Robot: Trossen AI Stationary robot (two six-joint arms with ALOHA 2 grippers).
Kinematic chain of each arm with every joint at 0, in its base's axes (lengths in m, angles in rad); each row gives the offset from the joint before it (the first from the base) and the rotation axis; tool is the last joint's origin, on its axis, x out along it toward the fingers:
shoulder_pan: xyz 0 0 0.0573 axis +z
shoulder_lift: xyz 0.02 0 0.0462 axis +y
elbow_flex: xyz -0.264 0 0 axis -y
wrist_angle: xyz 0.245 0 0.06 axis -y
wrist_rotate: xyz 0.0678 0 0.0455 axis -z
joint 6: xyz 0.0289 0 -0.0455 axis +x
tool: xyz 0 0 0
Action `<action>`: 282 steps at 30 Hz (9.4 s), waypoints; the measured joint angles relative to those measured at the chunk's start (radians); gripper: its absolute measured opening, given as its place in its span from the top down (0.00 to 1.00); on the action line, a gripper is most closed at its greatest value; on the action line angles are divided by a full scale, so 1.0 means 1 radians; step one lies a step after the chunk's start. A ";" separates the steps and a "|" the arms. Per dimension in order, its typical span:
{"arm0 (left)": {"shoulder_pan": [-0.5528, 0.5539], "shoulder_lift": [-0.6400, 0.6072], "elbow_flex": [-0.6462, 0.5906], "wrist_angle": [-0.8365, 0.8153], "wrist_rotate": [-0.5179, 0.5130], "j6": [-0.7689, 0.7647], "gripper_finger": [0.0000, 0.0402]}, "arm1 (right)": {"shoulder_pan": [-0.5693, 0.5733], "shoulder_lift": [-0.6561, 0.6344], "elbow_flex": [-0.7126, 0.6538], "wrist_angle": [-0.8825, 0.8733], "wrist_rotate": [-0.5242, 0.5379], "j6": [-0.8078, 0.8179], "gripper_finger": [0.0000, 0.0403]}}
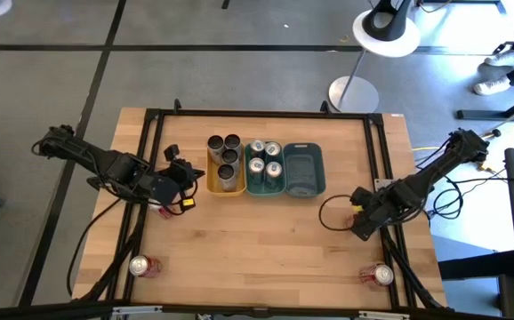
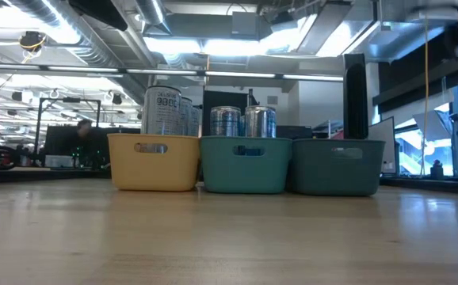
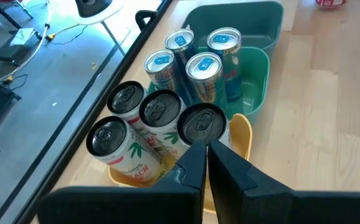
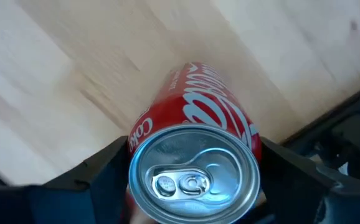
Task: Sort soda cans
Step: Put the top right red-white soda can into the blue bin, then put the top red-white soda can into the blue bin
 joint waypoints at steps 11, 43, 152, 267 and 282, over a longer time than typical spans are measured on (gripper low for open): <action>0.000 0.000 0.000 0.000 0.000 0.019 0.97 | -0.081 -0.004 0.215 -0.053 0.258 -0.003 0.27; 0.000 0.000 0.000 0.000 -0.001 0.074 0.97 | -0.922 0.379 0.275 0.292 0.268 -0.772 0.27; -0.085 0.011 -0.209 -0.517 0.735 -0.509 0.17 | -0.242 0.480 0.439 0.431 0.672 -0.585 0.07; 0.334 0.536 0.475 -0.025 0.650 0.155 0.24 | -0.006 0.365 0.440 0.145 0.934 -0.268 0.07; 0.450 0.848 0.792 0.028 0.650 0.416 0.23 | -0.006 0.289 0.440 0.018 1.002 -0.252 0.07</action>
